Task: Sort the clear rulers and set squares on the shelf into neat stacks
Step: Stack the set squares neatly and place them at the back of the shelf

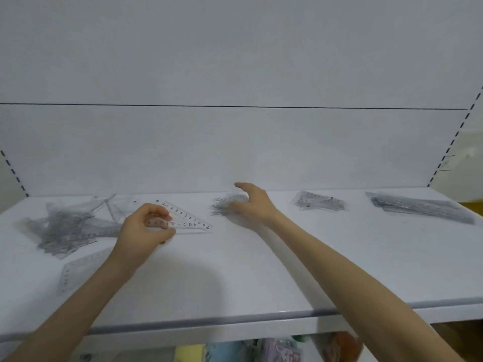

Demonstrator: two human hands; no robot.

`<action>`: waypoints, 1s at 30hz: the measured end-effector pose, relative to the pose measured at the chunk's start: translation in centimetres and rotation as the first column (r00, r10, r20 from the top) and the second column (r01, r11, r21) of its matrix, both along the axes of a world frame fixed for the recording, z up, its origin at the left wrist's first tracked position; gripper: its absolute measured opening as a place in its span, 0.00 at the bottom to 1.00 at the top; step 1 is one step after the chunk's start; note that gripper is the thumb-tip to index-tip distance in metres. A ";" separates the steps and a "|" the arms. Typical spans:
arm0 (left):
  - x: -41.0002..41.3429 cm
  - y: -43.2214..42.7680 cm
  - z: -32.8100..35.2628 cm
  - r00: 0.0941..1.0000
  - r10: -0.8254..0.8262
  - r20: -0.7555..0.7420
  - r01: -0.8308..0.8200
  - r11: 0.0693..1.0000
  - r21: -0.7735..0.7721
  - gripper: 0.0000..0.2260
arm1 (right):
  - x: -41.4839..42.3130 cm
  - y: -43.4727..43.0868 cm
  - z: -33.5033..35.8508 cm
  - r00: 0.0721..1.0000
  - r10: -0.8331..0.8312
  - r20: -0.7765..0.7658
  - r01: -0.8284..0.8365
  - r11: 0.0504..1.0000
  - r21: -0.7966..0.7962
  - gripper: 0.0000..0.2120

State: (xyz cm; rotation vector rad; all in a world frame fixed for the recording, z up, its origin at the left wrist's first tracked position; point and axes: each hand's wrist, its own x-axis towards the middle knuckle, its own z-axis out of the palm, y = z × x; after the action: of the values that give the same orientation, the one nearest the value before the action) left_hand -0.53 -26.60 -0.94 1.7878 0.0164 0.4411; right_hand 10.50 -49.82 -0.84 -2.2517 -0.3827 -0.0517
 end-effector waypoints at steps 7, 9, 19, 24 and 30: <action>2.7 -6.4 -0.5 0.972 -0.230 -0.048 0.232 0.971 0.056 0.12 | -7.6 -2.2 1.5 0.983 0.148 0.106 -0.123 0.969 -0.214 0.26; 3.4 -9.0 -0.5 0.955 -0.292 -0.040 0.295 0.952 0.082 0.12 | -8.1 -4.5 1.4 0.993 0.046 0.110 -0.025 0.982 -0.188 0.23; 5.0 -17.2 -1.2 0.900 -0.436 -0.019 0.430 0.878 0.211 0.18 | -7.7 -18.6 0.9 0.896 -0.419 0.151 0.445 0.849 -0.285 0.19; 5.5 -18.9 -1.4 0.905 -0.425 -0.029 0.418 0.873 0.252 0.15 | -3.3 -21.6 0.8 0.876 -0.460 0.144 0.482 0.839 -0.254 0.20; 6.0 -19.3 -1.0 0.936 -0.349 -0.055 0.345 0.871 0.350 0.10 | 2.0 -21.2 -0.1 0.933 -0.361 0.019 0.353 0.901 -0.253 0.19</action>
State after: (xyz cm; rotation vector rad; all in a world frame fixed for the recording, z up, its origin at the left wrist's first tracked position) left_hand 5.48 -45.86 -1.97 2.0903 -0.4125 0.1974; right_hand 12.46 -71.06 -0.99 -2.5484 0.0505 -0.1711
